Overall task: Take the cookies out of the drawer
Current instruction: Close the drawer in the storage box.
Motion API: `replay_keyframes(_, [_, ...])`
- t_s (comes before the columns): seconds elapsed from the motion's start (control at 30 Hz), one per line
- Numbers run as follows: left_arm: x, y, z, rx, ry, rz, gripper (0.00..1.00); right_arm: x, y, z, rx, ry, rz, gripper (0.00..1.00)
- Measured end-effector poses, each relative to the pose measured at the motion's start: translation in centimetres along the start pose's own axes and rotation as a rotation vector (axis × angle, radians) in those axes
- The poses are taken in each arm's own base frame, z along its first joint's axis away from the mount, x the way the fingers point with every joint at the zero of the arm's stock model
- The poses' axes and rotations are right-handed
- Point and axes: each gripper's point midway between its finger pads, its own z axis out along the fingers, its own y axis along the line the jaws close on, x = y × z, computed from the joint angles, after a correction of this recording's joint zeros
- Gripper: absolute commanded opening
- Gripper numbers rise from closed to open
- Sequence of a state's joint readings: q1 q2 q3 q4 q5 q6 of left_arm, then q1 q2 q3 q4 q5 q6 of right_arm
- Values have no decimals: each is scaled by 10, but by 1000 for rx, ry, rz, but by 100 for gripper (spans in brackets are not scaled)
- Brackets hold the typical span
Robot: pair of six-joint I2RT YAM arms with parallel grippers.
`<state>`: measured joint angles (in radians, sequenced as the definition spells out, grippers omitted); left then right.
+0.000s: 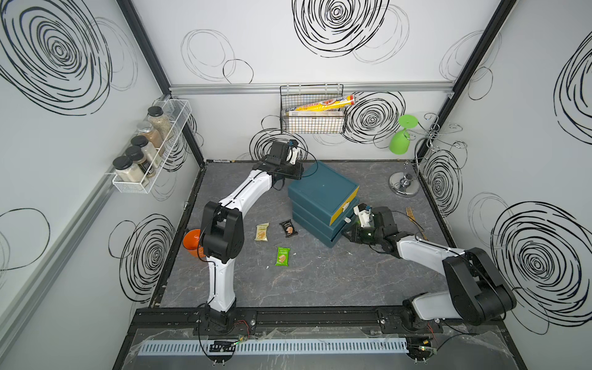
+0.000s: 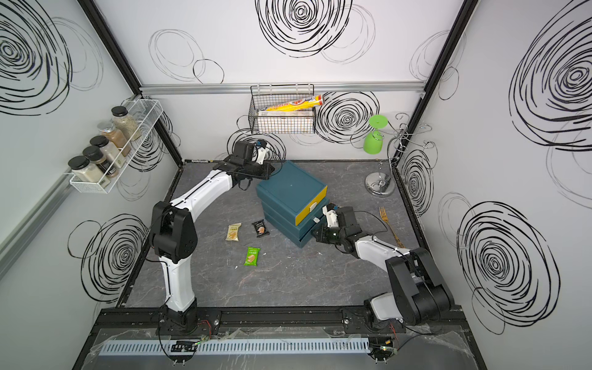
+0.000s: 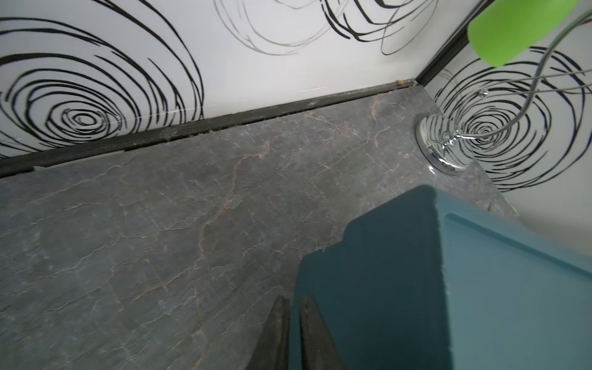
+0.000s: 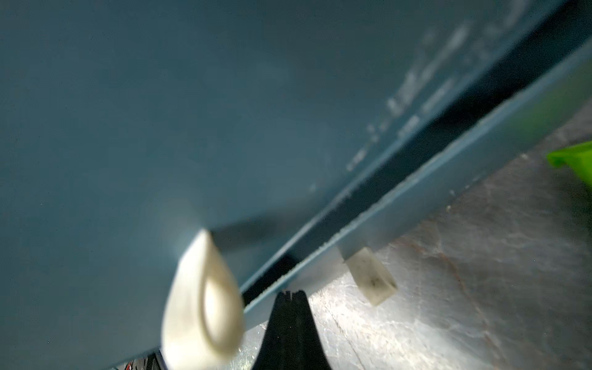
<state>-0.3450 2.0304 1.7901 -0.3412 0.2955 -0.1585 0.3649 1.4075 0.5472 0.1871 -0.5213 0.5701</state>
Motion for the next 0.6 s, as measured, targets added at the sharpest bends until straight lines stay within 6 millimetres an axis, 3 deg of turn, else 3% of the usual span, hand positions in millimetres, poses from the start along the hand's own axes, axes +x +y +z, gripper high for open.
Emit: replay_keyframes(0.6, [1,-10,5,54,10,8,14,-7,12,10,-114,-58,86,0])
